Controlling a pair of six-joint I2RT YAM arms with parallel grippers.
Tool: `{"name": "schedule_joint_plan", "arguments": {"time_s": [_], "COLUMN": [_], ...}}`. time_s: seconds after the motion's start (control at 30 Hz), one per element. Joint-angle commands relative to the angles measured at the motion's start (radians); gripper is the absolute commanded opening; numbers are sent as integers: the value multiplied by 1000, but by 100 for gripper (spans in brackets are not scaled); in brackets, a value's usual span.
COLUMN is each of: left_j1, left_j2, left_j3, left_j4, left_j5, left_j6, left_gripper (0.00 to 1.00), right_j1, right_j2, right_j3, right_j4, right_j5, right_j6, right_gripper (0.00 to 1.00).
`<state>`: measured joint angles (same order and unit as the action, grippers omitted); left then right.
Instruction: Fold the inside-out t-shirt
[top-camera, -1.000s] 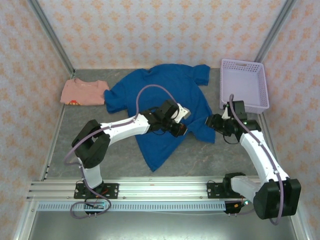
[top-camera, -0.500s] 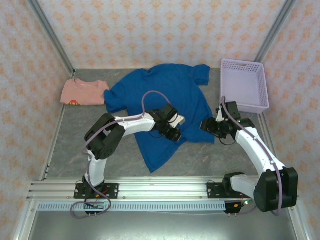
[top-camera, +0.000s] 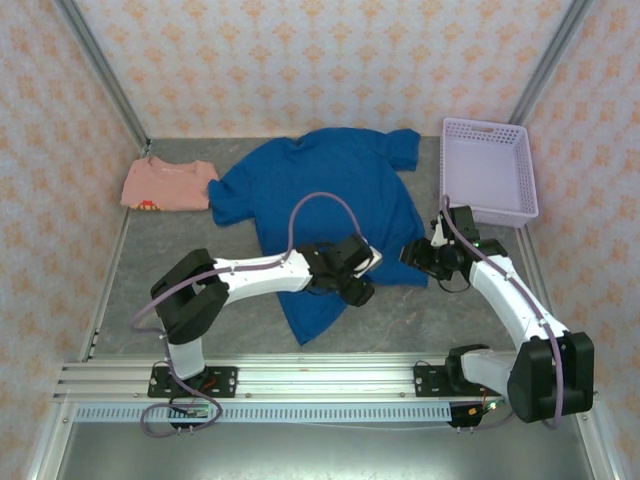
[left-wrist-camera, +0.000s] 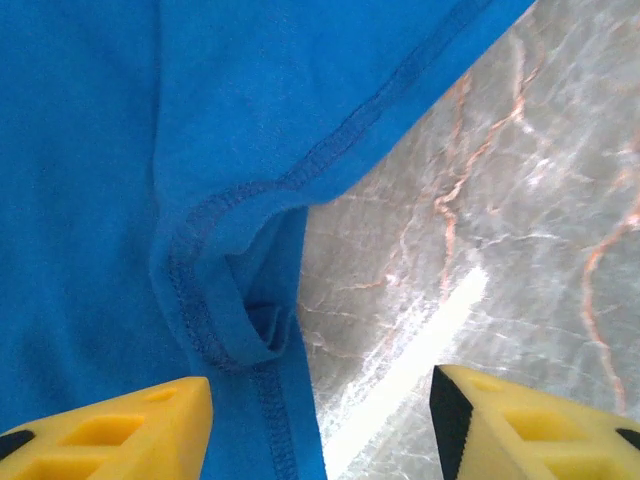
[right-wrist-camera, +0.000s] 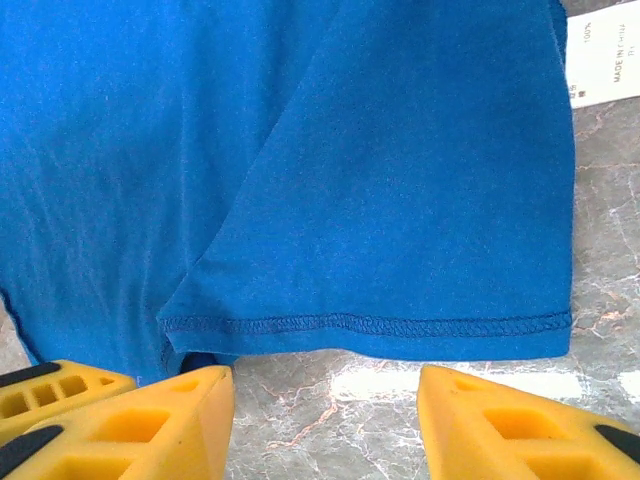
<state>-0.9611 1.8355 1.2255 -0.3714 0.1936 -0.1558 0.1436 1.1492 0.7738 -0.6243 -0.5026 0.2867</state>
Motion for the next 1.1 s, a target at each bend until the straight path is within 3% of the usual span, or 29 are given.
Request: {"name": "schedule_joint_plan", "arguments": {"time_s": [0.0, 0.1, 0.3, 0.63, 0.8, 0.97, 1.07], "left_j1": [2, 1, 13, 101, 134, 164, 179], "left_j2": [64, 111, 141, 104, 85, 80, 80], "left_j3": [44, 79, 108, 85, 60, 54, 55], "left_j4": [-27, -41, -17, 3, 10, 15, 17], "left_j5": [-148, -202, -146, 37, 116, 180, 191], "left_j6": [4, 4, -7, -28, -32, -31, -31], "left_gripper": [61, 60, 54, 28, 30, 39, 36], "right_j1": [5, 5, 5, 4, 4, 5, 5], "right_j2": [1, -3, -5, -4, -5, 1, 7], "right_j3": [-1, 1, -2, -5, -7, -7, -11], "right_j4": [13, 10, 9, 10, 4, 3, 7], "right_j5": [-2, -4, -1, 7, 9, 0, -15], "right_j6": [-5, -6, -6, -10, -13, -16, -17], "right_gripper": [51, 51, 51, 51, 51, 51, 51]}}
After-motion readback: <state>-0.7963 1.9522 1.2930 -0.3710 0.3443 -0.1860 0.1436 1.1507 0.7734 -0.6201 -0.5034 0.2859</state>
